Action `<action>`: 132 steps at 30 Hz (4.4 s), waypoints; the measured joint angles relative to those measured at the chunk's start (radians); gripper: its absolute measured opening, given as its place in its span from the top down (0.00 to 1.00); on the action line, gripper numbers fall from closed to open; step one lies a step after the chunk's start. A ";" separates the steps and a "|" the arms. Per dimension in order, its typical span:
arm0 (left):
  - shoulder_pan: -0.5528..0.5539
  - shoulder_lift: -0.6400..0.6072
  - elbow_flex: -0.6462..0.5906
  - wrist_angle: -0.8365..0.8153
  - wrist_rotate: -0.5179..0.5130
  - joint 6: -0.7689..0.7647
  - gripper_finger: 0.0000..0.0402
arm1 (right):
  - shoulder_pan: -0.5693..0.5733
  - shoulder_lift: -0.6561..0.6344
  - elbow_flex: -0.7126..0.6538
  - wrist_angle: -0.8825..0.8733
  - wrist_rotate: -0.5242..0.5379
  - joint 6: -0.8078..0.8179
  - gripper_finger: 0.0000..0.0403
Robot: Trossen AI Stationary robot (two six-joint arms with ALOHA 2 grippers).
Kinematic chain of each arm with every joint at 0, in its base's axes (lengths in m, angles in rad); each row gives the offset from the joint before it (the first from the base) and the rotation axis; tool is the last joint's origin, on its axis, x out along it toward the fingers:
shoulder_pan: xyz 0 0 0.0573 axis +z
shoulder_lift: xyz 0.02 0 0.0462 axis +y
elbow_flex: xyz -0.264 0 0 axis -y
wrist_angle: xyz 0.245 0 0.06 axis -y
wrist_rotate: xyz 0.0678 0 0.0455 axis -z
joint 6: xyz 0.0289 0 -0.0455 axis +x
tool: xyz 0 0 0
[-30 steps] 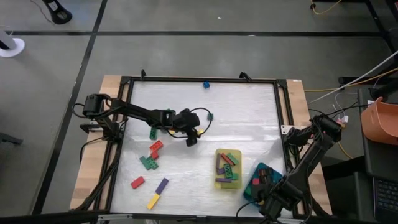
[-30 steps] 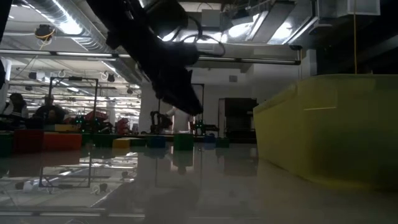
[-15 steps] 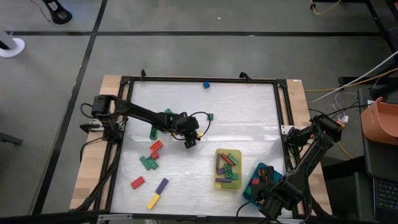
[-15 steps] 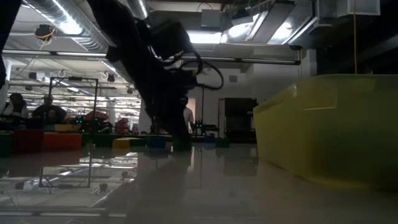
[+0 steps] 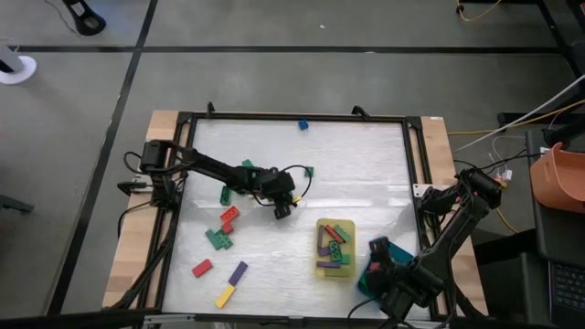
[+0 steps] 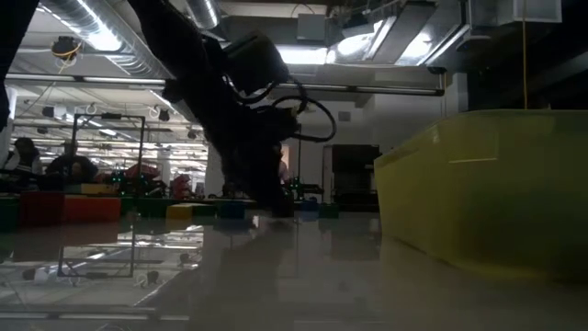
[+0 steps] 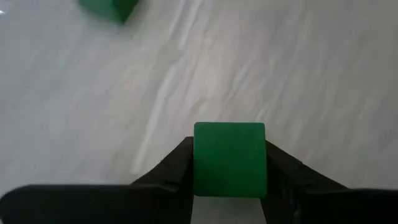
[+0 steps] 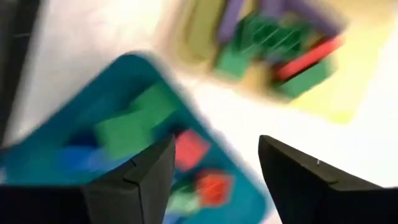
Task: Sort blocks by size
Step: Put the small green block into the blue bin
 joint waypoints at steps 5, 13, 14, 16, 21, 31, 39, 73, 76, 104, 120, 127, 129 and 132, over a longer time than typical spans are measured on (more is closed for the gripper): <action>-0.002 0.000 0.008 0.145 0.189 -0.062 0.72 | -0.031 0.000 0.000 0.014 0.204 -0.235 0.43; -0.003 0.000 0.050 0.464 0.506 -0.137 0.72 | -0.135 0.000 0.000 0.114 0.369 -0.496 0.43; -0.006 0.000 0.053 0.502 0.524 -0.140 0.72 | -0.148 0.000 0.000 0.120 0.378 -0.523 0.43; -0.014 -0.001 0.054 0.562 0.548 -0.137 0.72 | -0.172 0.000 0.000 0.123 0.403 -0.561 0.43; -0.055 -0.001 0.054 0.621 0.569 -0.038 0.72 | -0.247 0.000 0.000 0.151 0.428 -0.633 0.43; -0.122 -0.001 0.054 0.621 0.569 0.130 0.71 | -0.390 0.000 0.000 0.293 0.316 -0.768 0.43; -0.128 -0.003 0.054 0.614 0.578 0.146 0.71 | -0.412 0.000 0.000 0.446 0.254 -0.907 0.43; -0.143 -0.002 0.054 0.632 0.593 0.182 0.70 | -0.339 -0.001 0.001 0.551 0.304 -0.980 0.43; -0.143 -0.002 0.054 0.636 0.594 0.181 0.70 | -0.339 -0.001 0.001 0.561 0.290 -0.988 0.43; -0.195 -0.002 0.053 0.670 0.496 0.222 0.60 | -0.351 -0.001 0.001 0.565 0.239 -0.991 0.67; -0.153 -0.002 0.054 0.510 0.440 0.230 0.48 | -0.269 -0.002 0.098 -0.037 -0.133 -0.190 0.65; -0.135 -0.002 0.054 0.510 0.441 0.230 0.48 | -0.146 -0.002 0.025 -0.122 -0.312 0.130 0.60; -0.133 -0.002 0.054 0.511 0.435 0.230 0.48 | -0.116 -0.002 0.010 -0.120 -0.324 0.178 0.61; -0.127 -0.002 0.054 0.515 0.349 0.225 0.48 | -0.083 -0.001 -0.010 -0.119 -0.324 0.246 0.61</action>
